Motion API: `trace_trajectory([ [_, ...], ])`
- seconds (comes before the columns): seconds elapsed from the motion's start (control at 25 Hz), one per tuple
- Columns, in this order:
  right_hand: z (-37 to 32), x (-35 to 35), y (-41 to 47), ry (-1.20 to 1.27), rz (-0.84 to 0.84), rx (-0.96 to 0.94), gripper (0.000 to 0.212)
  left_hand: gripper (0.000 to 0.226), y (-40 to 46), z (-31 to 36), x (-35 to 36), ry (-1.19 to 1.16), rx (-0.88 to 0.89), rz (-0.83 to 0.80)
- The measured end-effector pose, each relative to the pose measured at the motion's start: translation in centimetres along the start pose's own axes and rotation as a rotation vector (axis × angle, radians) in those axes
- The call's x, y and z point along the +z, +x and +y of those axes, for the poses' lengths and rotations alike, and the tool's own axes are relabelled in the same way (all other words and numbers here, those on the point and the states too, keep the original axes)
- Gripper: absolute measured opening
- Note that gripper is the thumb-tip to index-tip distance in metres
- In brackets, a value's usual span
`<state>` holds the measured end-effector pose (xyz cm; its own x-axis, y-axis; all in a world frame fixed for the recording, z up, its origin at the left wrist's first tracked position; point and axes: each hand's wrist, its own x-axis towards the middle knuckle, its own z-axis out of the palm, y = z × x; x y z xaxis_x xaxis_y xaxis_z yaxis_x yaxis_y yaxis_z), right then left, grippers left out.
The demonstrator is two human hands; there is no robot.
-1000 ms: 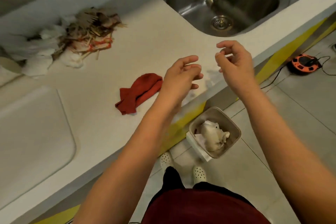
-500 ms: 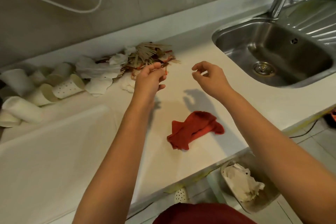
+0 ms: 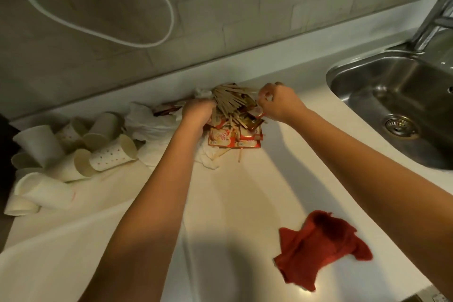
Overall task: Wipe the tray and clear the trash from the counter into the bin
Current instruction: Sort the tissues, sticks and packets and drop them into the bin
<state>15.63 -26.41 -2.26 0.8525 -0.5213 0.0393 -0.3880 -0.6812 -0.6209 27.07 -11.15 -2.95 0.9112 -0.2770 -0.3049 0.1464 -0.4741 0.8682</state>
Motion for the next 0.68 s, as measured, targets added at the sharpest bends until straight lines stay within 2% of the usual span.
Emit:
trace_trajectory([
  [0.08,-0.8,0.8,3.2,-0.086,-0.03,-0.002,0.034,0.031,2.4,0.8,0.4,0.205,0.035,-0.005],
  [0.24,-1.5,3.0,7.5,-0.222,-0.077,-0.031,0.039,0.042,5.9,1.0,2.2,0.52,0.118,-0.016],
  [0.32,-1.2,4.1,9.2,-0.269,-0.105,-0.063,0.046,0.048,7.6,0.4,3.4,0.543,0.11,-0.027],
  [0.44,-0.7,5.7,11.7,-0.387,-0.201,-0.09,0.071,0.055,8.3,0.7,3.9,0.516,0.087,-0.026],
  [0.52,-0.5,6.6,12.9,-0.427,-0.27,-0.067,0.083,0.065,8.2,0.9,3.9,0.524,0.132,-0.017],
  [0.6,-0.5,7.3,13.8,-0.452,-0.313,-0.043,0.081,0.071,9.1,0.6,3.9,0.543,0.148,-0.004],
  [0.68,-0.4,7.7,14.3,-0.482,-0.321,-0.045,0.067,0.054,9.6,0.6,3.9,0.6,0.152,-0.034],
])
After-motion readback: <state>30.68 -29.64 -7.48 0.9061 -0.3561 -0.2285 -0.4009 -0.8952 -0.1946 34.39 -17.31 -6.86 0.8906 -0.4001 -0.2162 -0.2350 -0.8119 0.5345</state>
